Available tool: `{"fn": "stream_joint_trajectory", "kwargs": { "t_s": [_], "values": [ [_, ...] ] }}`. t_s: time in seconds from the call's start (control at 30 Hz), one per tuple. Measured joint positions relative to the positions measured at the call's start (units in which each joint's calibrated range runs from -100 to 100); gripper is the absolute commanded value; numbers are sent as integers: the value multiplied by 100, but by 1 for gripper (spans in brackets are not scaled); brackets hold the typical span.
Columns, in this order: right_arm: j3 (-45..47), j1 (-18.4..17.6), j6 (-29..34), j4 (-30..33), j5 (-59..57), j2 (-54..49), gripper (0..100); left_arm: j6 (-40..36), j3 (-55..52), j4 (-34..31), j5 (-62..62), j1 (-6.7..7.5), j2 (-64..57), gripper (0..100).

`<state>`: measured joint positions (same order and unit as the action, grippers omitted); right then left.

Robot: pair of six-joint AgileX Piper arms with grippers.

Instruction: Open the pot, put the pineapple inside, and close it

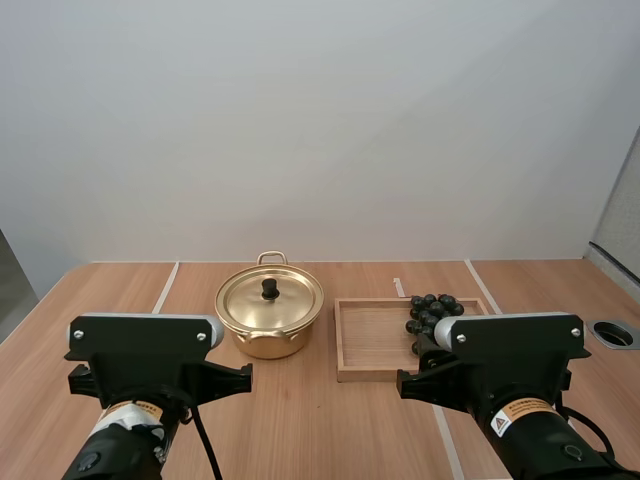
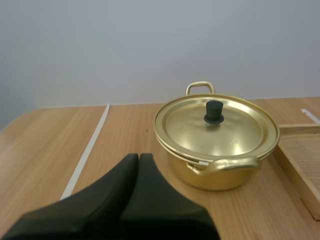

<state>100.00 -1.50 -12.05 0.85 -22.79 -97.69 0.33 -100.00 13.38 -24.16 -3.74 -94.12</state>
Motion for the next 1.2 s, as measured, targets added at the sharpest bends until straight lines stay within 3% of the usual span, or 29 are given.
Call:
{"fn": "stream_joint_trajectory", "kwargs": {
  "t_s": [0.2,0.5,0.57,0.6,0.63,0.77,0.8,0.83,0.9,1.2],
  "values": [
    [0,0,104,-27,-257,0,100,0,0,-11,-580,272,-553,0],
    [0,0,-223,-2,-625,0,100,0,0,-32,-669,314,-553,0],
    [0,0,-274,-2,-625,0,63,0,0,-32,-669,314,-553,0],
    [0,0,-304,-2,-625,0,23,0,0,-32,-669,314,-553,0],
    [0,0,-337,-2,-625,0,0,0,0,-32,-669,314,-553,0],
    [0,0,-324,-2,-641,0,7,0,0,-32,-638,314,-553,0],
    [0,0,-299,-2,-641,0,6,0,0,-32,-638,314,-553,0],
    [0,0,167,-85,-661,0,4,0,0,-32,-618,314,-553,0],
    [0,0,221,-85,-661,0,0,0,0,-32,-586,314,-553,0],
    [0,0,274,-85,-661,65,0,0,0,-32,-586,314,-553,0]
  ]
}}
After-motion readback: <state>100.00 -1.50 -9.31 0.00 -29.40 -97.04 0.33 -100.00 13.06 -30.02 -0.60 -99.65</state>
